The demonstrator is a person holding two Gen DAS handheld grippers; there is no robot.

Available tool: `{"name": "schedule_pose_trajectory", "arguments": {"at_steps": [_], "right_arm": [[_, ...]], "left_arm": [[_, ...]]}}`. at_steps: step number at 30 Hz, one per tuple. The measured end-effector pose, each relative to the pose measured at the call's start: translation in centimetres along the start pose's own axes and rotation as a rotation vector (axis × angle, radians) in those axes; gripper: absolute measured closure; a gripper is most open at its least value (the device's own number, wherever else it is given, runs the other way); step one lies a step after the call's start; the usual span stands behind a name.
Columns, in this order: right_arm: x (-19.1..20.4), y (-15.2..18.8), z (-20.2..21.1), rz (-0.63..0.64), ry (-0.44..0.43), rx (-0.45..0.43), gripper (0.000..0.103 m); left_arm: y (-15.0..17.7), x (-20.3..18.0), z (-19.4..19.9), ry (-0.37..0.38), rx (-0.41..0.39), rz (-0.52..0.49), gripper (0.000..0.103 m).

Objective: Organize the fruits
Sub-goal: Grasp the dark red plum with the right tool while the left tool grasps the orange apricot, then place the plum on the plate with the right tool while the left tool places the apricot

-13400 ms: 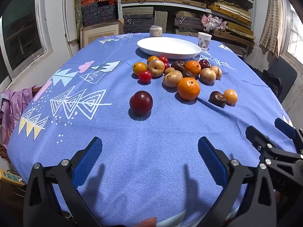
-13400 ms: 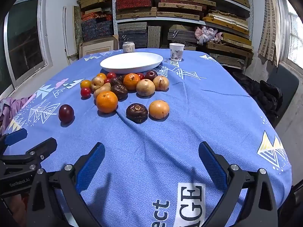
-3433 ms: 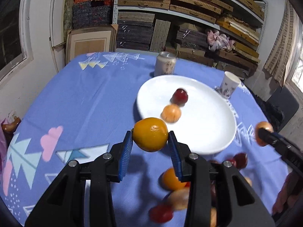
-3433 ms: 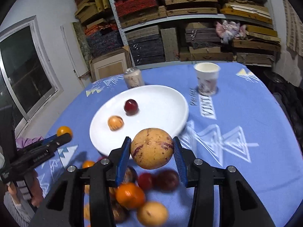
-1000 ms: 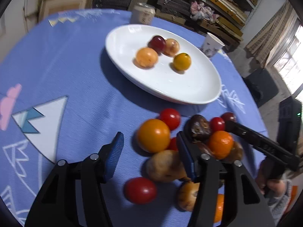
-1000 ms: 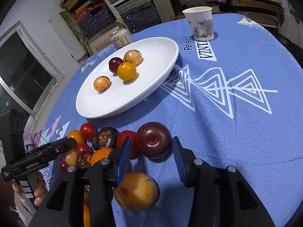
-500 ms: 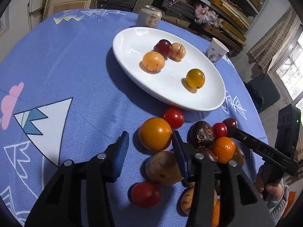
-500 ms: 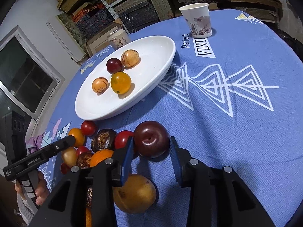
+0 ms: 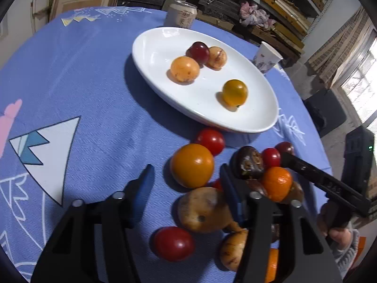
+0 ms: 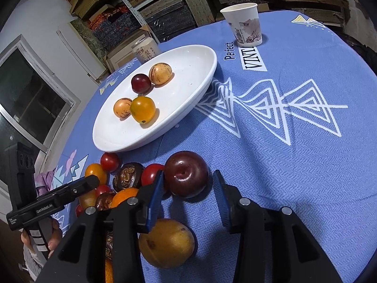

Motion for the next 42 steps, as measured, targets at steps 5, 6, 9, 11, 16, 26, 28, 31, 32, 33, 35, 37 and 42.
{"name": "schedule_pose_trajectory", "arguments": {"at_steps": [5,6,9,11,16,26,28,31,32,33,35,37,42], "right_arm": [[0.0,0.0,0.0,0.002,0.002,-0.002,0.06],[0.0,0.0,0.0,0.003,0.002,-0.002,0.06],[0.1,0.0,0.0,0.003,0.003,-0.006,0.061],[0.2,0.0,0.0,-0.003,-0.008,-0.008,0.066],[-0.2,-0.2,0.2,-0.027,-0.022,-0.013,0.067],[-0.3,-1.1,2.3,-0.051,-0.067,-0.087,0.067],[0.7,-1.8,3.1,-0.02,-0.07,-0.129,0.067],[2.7,-3.6,3.5,0.014,-0.096,-0.175,0.067],[3.5,-4.2,3.4,0.03,-0.107,-0.191,0.067],[4.3,-4.7,3.2,0.054,-0.104,-0.204,0.067],[5.7,-5.6,2.2,0.099,-0.084,-0.208,0.067],[6.2,-5.9,0.8,0.111,-0.073,-0.18,0.067],[5.8,-6.3,-2.8,0.15,0.026,-0.135,0.067]], "left_arm": [[0.2,-1.0,-0.1,0.01,-0.013,-0.02,0.062],[0.3,-1.3,-0.2,0.012,-0.013,-0.027,0.063],[0.3,-1.3,0.0,-0.005,-0.024,-0.031,0.065],[0.0,-0.7,0.0,-0.008,-0.023,-0.001,0.065],[-0.3,0.5,0.7,-0.017,-0.038,0.036,0.065],[-1.0,0.6,3.5,-0.042,-0.148,0.035,0.065],[-1.7,0.2,4.3,-0.045,-0.196,0.026,0.065],[-3.1,-0.9,5.1,-0.046,-0.277,0.009,0.065],[-3.6,-1.1,5.2,-0.045,-0.298,0.015,0.065],[-4.0,-1.3,5.2,-0.042,-0.311,0.025,0.065],[-4.7,-1.8,4.5,-0.037,-0.31,0.029,0.065],[-5.2,-2.1,3.5,-0.053,-0.295,0.019,0.065],[-5.9,-2.0,1.5,-0.095,-0.269,0.022,0.065]]}}
Point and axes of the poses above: each gripper's, at about its wrist camera, not at the fingertips, and z roughly against the way its jaws point, x to its left, y to its underside, the point moved 3 cm from there along -z, roughly the way its jaws point, and after that the axes turned 9 degrees about -y, right-handed, at the moved point
